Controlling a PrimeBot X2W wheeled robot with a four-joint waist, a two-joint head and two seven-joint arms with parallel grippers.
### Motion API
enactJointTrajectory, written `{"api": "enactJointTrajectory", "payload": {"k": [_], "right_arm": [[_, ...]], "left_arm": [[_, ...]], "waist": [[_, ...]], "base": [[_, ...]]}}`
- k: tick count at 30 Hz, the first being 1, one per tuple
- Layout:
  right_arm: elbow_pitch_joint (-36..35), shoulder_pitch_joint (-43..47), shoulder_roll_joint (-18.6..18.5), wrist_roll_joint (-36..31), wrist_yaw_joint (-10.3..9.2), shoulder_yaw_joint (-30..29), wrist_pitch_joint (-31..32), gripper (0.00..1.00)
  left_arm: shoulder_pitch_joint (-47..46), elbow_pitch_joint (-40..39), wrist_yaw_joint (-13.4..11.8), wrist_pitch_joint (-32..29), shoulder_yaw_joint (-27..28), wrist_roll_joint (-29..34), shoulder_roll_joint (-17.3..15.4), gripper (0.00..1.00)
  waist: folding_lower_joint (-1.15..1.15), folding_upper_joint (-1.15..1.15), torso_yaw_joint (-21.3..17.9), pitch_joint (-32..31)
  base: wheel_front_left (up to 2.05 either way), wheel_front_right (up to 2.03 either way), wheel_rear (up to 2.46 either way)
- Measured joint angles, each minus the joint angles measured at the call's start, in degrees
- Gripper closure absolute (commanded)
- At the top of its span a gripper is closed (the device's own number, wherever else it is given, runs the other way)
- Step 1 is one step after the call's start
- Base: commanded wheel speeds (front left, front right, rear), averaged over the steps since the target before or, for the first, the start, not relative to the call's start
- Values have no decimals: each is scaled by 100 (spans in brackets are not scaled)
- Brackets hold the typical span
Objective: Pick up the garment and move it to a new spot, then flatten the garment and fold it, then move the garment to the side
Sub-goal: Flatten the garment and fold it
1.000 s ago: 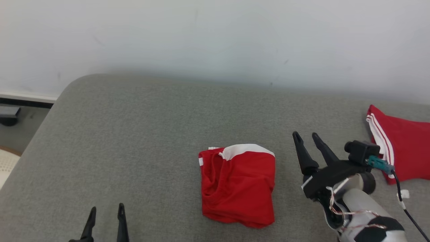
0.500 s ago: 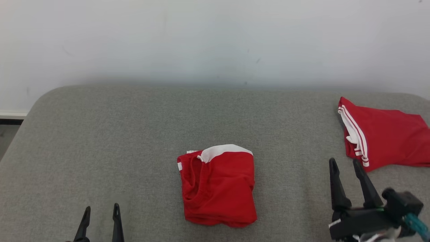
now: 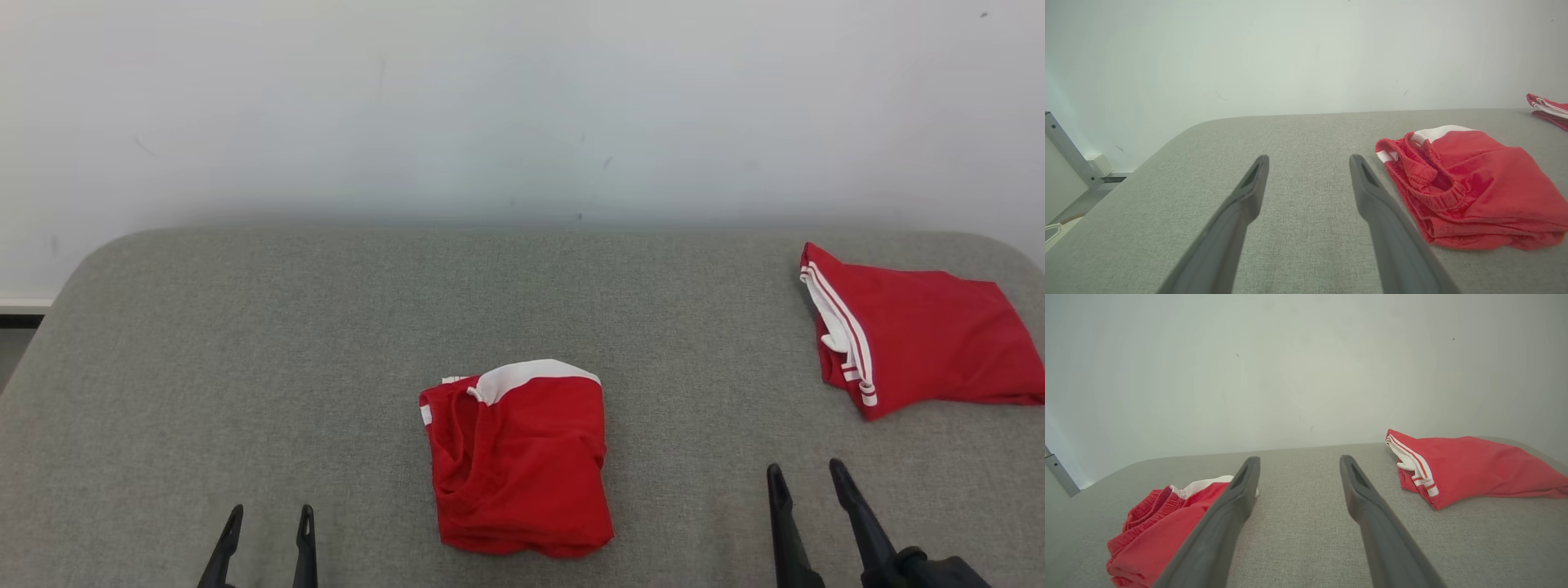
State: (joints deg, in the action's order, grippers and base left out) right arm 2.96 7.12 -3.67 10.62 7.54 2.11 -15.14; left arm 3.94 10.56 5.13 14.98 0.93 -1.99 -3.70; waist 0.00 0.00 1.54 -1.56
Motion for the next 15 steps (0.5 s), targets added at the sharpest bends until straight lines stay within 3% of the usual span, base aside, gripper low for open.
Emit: {"api": "enactJointTrajectory", "payload": {"k": [15], "right_arm": [[177, 110, 68, 151, 0, -322, 0, 0]], "left_arm": [[224, -261, 151, 0, 187, -143, 7, 0]], "waist": [[0, 0, 36, -39]], "base": [[0, 0, 0]]}}
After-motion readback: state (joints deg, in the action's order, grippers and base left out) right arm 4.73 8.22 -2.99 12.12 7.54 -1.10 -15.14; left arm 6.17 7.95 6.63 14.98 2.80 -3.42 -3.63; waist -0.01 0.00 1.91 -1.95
